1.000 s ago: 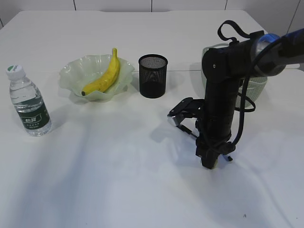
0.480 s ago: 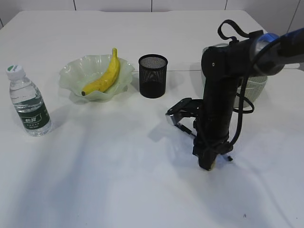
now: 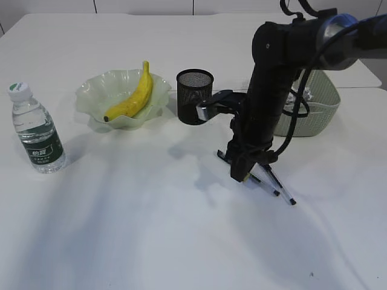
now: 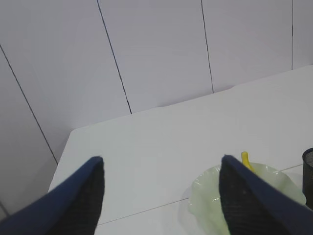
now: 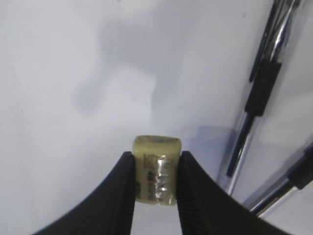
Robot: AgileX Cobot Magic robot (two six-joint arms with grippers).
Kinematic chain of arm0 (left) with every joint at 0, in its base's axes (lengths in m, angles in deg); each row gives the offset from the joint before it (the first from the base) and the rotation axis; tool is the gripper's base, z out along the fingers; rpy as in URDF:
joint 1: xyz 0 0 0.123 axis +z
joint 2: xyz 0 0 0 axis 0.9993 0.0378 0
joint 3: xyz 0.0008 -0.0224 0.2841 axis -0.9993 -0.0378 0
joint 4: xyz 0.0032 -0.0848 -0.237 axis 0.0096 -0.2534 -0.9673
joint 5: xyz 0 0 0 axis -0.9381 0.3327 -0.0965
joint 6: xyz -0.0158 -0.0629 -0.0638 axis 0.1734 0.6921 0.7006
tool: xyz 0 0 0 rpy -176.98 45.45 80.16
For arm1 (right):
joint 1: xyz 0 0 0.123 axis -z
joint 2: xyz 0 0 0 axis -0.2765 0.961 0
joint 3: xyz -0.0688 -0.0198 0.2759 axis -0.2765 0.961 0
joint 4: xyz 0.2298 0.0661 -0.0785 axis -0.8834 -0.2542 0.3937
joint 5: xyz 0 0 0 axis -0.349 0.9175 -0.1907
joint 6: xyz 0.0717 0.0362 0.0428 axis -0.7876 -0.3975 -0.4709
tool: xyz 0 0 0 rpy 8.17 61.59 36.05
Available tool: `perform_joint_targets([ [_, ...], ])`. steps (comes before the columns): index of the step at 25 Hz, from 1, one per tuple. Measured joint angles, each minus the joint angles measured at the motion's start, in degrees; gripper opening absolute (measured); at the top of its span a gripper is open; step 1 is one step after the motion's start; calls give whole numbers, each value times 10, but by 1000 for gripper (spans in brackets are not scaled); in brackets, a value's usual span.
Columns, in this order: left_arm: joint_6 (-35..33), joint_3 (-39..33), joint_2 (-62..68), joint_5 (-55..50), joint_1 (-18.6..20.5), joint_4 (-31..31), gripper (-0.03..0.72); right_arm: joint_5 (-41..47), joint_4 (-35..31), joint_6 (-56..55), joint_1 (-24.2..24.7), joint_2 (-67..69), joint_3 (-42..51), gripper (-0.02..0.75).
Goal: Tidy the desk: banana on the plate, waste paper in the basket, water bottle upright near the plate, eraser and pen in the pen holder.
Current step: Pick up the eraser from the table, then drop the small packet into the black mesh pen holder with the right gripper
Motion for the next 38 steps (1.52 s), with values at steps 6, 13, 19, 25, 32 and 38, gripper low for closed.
perform_joint_targets([
  [6,0,0,0,0,0,0,519,5,-10,0,0,0,-28,194],
  [13,0,0,0,0,0,0,519,7,-13,0,0,1,-33,193],
  [19,0,0,0,0,0,0,519,7,-16,0,0,1,-33,193],
  [25,0,0,0,0,0,0,519,8,-20,0,0,1,-33,189],
  [32,0,0,0,-2,0,0,519,-25,-31,0,0,3,-62,188],
  [38,0,0,0,-18,0,0,519,-84,-46,0,0,3,-125,188],
])
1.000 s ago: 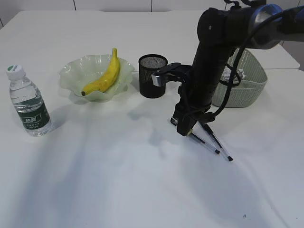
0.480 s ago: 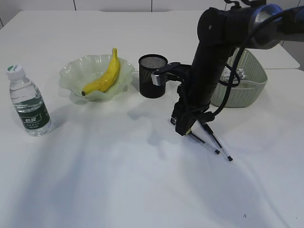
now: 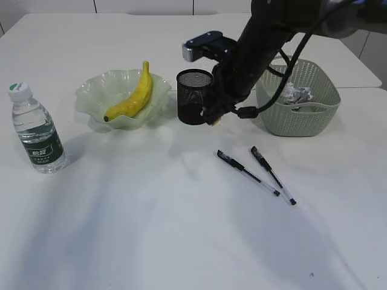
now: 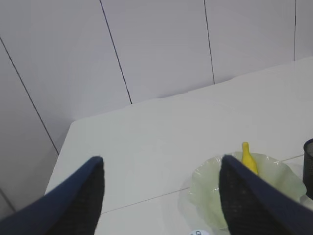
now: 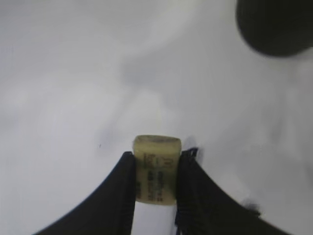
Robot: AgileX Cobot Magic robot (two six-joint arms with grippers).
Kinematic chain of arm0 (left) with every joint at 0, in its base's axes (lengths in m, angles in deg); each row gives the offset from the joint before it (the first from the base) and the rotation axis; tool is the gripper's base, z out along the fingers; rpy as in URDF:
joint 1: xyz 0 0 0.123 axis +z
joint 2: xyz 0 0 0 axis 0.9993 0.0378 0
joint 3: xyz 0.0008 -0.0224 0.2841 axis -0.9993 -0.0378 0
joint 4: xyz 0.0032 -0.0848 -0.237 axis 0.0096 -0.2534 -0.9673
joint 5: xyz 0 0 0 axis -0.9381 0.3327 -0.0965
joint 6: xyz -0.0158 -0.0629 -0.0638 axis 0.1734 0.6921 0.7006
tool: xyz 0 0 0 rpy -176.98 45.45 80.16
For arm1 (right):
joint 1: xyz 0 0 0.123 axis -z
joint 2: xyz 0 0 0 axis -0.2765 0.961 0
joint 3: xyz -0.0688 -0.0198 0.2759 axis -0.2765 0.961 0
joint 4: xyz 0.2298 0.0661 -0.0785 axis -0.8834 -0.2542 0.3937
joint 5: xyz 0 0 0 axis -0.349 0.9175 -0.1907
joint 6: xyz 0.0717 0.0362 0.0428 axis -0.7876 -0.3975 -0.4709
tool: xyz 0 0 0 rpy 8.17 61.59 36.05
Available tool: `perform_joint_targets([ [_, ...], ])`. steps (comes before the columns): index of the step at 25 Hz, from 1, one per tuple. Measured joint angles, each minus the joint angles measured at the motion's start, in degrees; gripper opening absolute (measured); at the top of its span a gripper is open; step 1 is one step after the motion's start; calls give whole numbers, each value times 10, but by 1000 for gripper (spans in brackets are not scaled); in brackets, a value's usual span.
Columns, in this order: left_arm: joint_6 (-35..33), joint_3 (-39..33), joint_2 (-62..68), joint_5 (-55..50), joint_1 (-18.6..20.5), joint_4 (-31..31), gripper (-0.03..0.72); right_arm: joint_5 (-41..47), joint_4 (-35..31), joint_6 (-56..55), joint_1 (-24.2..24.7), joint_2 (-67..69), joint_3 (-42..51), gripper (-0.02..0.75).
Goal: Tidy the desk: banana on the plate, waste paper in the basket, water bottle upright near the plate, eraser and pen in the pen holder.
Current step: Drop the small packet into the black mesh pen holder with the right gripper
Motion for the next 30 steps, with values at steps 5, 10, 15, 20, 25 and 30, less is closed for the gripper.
perform_joint_targets([
  [5,0,0,0,-1,0,0,519,-76,-15,0,0,0,-26,188],
  [10,0,0,0,-1,0,1,519,-160,-51,0,0,0,-27,188],
  [15,0,0,0,-1,0,1,519,-241,-67,0,0,0,-27,188],
  [20,0,0,0,-5,0,1,519,-325,-79,0,0,0,-27,188],
  [25,0,0,0,-7,0,1,519,-348,-84,0,0,0,-27,188],
  [30,0,0,0,-8,0,1,519,-410,-84,0,0,3,-27,188],
])
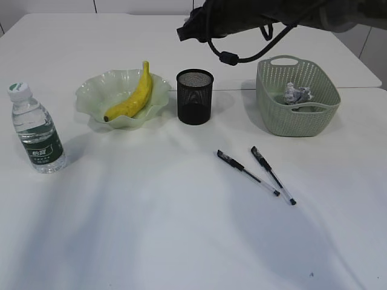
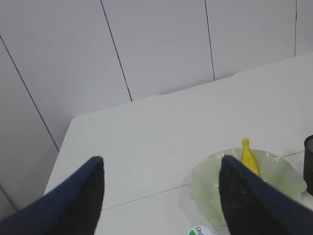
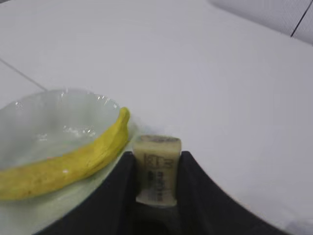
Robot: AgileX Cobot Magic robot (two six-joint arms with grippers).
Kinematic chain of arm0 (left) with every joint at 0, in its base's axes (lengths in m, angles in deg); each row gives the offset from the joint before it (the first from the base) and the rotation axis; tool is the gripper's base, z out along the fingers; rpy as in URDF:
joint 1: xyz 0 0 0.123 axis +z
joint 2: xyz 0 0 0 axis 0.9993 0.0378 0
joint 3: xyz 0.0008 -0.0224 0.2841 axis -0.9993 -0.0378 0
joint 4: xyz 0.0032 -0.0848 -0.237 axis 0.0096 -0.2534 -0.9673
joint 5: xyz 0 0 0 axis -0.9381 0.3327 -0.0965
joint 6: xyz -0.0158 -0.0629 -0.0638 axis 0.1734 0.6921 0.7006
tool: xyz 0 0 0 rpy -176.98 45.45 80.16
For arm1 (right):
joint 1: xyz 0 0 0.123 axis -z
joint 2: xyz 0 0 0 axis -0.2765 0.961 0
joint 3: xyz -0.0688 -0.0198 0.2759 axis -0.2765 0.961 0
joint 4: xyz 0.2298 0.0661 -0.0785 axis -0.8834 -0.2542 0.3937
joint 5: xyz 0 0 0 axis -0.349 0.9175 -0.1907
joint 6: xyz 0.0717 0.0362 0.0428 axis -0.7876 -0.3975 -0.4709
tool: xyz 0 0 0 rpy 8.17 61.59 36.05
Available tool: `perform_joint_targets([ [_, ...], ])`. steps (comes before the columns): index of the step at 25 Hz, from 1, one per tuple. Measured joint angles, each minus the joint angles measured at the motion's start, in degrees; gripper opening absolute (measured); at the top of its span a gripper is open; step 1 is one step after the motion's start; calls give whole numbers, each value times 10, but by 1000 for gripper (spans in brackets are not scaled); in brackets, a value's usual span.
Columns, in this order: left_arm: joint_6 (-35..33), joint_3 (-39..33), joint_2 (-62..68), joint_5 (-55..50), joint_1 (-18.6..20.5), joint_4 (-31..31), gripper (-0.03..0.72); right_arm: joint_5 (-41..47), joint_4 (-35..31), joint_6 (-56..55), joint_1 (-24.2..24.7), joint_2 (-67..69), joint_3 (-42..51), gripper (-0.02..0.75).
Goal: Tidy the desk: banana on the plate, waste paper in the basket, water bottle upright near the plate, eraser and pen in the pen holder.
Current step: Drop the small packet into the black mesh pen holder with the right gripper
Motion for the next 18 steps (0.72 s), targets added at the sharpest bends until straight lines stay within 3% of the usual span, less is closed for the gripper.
perform_joint_targets([
  [3,0,0,0,0,0,0,519,-40,0,0,0,10,0,188],
  [18,0,0,9,-2,0,0,519,-48,-3,0,1,68,0,188],
])
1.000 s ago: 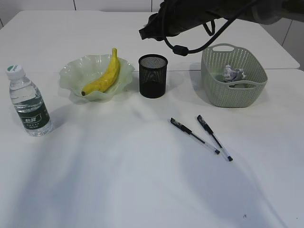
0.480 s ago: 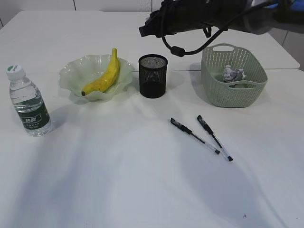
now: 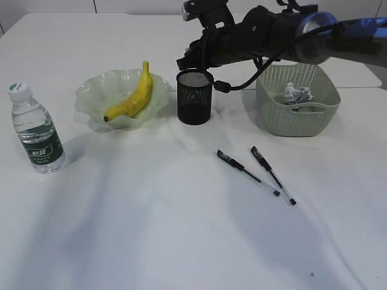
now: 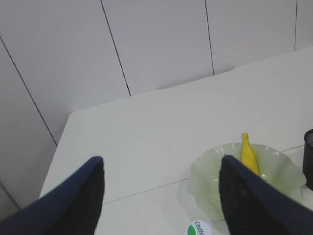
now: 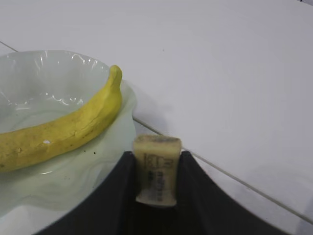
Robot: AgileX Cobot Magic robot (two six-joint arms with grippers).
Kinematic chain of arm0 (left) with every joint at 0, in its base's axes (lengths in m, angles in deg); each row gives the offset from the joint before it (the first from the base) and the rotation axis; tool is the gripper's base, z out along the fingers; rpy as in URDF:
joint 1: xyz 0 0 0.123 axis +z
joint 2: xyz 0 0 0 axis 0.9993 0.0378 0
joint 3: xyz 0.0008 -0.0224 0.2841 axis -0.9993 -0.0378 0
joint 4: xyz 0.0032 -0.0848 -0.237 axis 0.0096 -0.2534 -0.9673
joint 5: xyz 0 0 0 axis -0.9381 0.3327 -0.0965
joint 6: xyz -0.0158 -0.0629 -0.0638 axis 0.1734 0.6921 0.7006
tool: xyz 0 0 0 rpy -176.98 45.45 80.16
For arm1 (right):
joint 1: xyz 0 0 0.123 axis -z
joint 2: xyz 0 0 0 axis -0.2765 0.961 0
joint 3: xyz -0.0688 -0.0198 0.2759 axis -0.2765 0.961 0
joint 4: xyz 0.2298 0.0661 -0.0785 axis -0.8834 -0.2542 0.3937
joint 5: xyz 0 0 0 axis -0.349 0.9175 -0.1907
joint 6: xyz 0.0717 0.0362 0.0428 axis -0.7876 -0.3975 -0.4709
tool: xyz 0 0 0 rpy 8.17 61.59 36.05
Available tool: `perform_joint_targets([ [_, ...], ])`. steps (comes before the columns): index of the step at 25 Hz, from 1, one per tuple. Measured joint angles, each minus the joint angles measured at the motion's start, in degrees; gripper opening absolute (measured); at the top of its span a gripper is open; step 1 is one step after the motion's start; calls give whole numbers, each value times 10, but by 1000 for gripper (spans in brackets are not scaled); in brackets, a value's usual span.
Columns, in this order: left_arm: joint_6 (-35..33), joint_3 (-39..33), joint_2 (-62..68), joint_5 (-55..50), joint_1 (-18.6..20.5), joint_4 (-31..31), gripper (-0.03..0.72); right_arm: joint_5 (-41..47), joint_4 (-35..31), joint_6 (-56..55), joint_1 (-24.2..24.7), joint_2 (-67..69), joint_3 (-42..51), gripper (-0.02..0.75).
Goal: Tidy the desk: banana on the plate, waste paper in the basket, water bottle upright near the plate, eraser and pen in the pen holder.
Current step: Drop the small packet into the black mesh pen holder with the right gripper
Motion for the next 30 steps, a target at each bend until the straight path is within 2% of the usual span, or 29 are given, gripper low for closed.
perform_joint_targets([
  [30,0,0,0,-1,0,0,519,-14,-4,1,22,43,0,188],
])
